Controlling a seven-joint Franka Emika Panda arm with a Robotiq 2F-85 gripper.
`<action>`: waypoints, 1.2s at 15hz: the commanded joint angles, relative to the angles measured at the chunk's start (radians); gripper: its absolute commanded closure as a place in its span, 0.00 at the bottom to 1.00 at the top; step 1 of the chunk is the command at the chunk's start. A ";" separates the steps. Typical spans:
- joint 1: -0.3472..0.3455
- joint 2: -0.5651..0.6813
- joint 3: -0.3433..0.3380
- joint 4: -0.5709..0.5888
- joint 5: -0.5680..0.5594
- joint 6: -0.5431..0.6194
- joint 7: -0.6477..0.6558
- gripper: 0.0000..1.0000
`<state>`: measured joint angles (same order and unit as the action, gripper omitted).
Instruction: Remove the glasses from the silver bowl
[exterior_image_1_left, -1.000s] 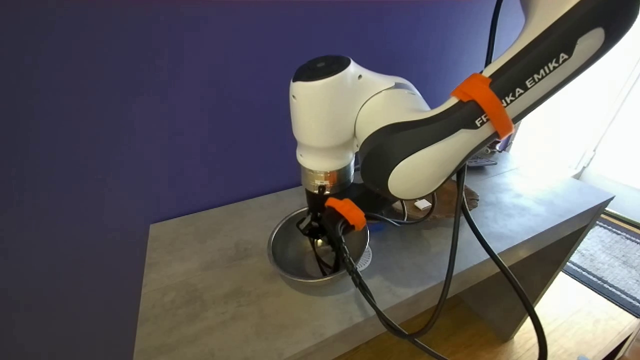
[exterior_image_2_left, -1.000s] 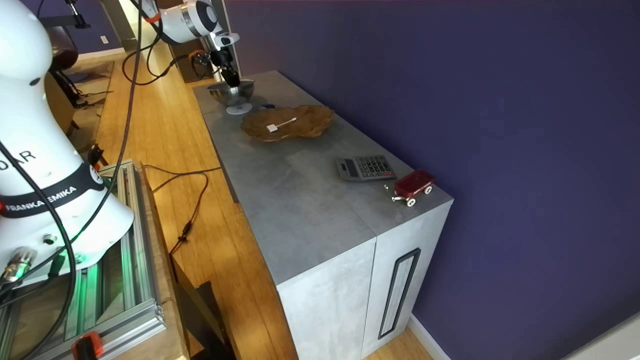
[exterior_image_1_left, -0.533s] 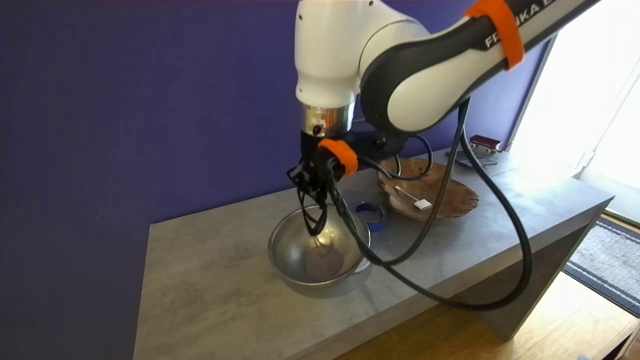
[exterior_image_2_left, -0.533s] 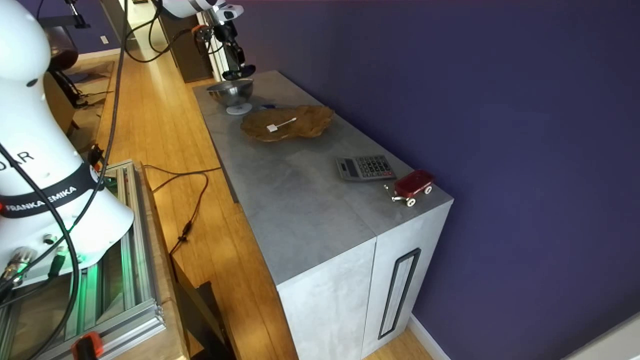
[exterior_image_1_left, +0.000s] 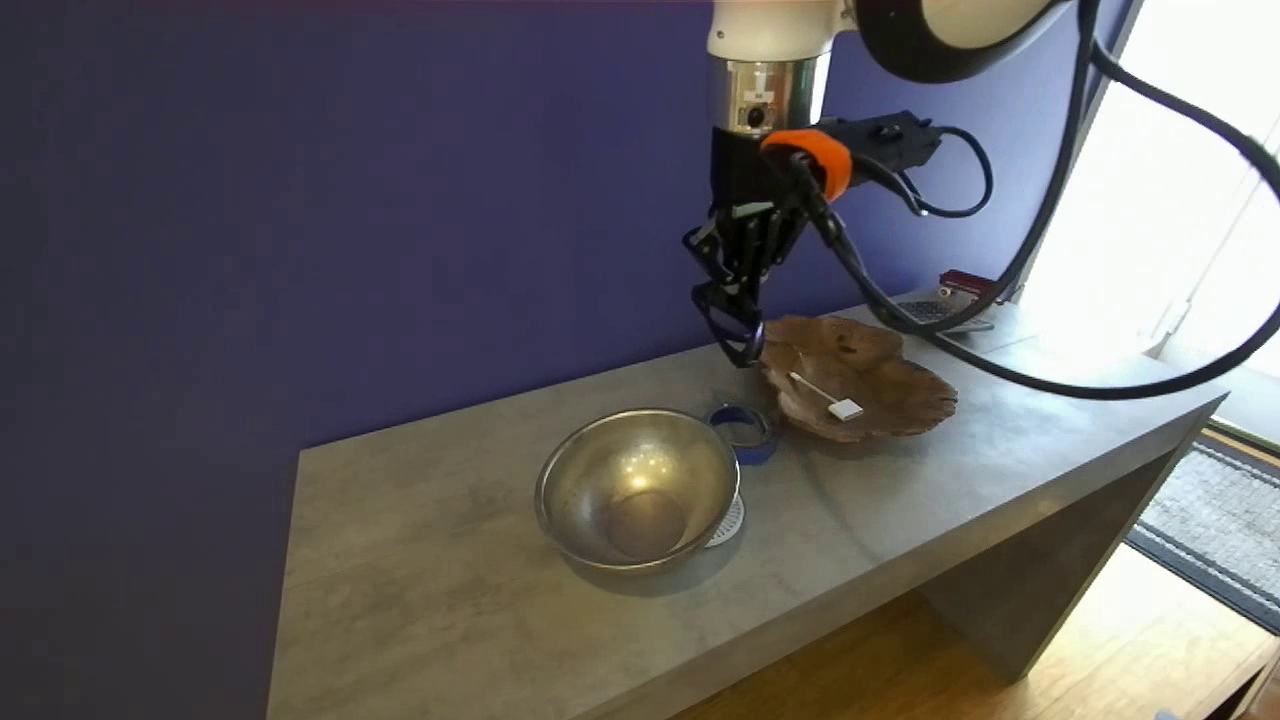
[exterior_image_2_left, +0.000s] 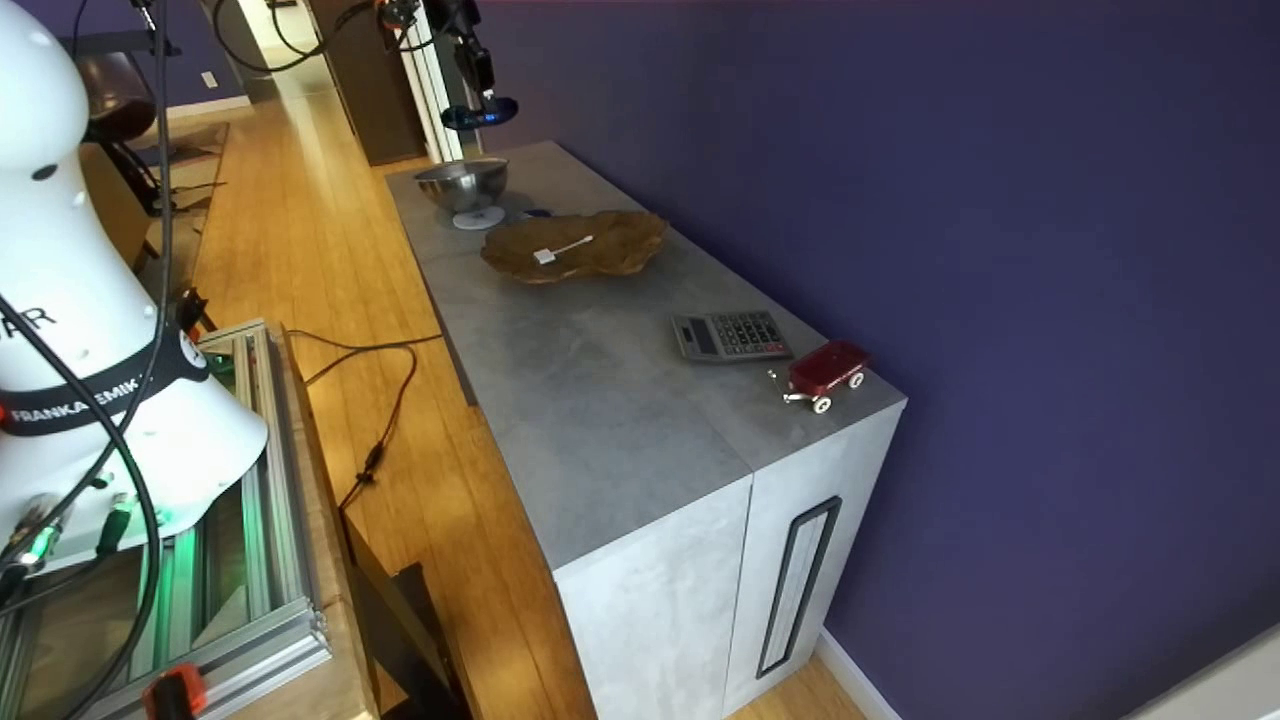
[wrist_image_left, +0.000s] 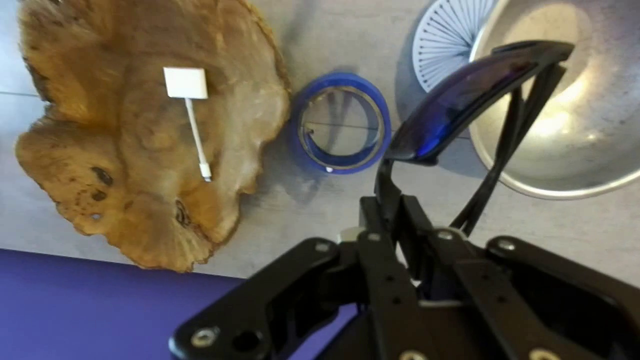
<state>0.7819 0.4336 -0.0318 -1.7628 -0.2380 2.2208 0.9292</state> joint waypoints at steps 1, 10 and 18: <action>-0.076 -0.167 0.054 -0.244 0.027 0.007 0.097 0.97; -0.139 -0.131 0.084 -0.222 -0.028 -0.001 0.095 0.97; -0.442 -0.160 0.025 -0.452 -0.130 0.099 -0.015 0.97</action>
<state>0.4265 0.3145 0.0107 -2.1044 -0.3215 2.2749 0.9430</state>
